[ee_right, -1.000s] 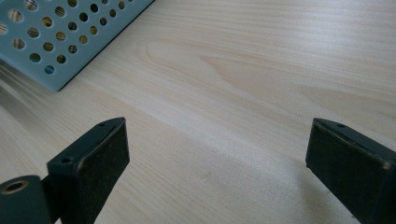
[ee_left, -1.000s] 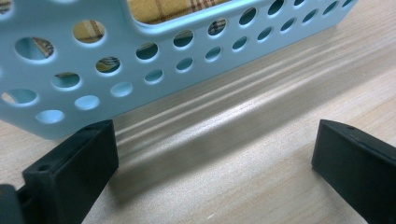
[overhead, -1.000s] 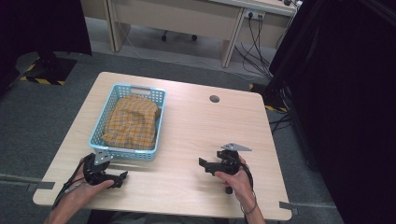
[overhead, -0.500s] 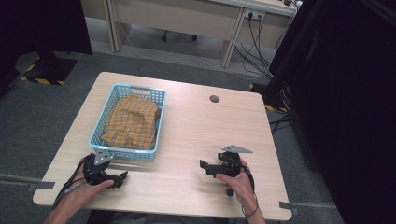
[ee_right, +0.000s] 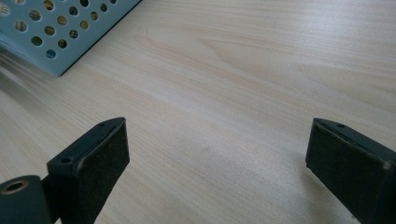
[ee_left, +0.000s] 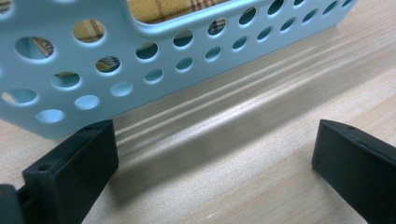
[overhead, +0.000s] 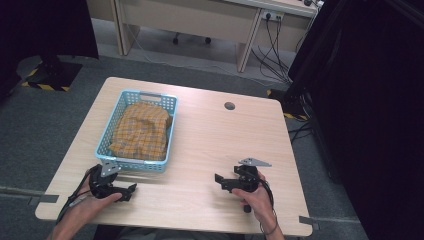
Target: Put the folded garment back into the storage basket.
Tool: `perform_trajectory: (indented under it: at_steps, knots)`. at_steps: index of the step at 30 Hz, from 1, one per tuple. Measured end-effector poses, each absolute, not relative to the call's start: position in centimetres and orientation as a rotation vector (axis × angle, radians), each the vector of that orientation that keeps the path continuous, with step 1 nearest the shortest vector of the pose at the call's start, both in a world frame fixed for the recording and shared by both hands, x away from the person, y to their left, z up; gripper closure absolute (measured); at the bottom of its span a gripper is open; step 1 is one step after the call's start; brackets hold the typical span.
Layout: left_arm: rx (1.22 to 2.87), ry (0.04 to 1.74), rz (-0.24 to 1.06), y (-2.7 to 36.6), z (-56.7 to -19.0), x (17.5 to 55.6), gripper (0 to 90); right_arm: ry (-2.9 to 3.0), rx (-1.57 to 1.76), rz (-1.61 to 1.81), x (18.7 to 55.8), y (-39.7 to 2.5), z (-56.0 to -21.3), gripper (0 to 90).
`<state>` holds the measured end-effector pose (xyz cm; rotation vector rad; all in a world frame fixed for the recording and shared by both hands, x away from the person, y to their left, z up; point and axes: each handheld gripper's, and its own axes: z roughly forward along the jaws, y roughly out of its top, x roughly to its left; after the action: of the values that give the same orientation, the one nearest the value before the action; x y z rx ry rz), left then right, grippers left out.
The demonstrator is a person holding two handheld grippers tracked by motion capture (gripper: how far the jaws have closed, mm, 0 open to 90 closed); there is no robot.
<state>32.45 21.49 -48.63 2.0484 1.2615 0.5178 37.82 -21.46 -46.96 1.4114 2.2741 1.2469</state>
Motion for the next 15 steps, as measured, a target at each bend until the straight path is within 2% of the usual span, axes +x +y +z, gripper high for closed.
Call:
perform_trajectory:
  at_steps: [15]
  knots:
    - [2.049,1.261,0.518,21.50,-48.63,32.44,0.0,2.270,1.411,1.233,36.87,-21.93,-47.13,6.8]
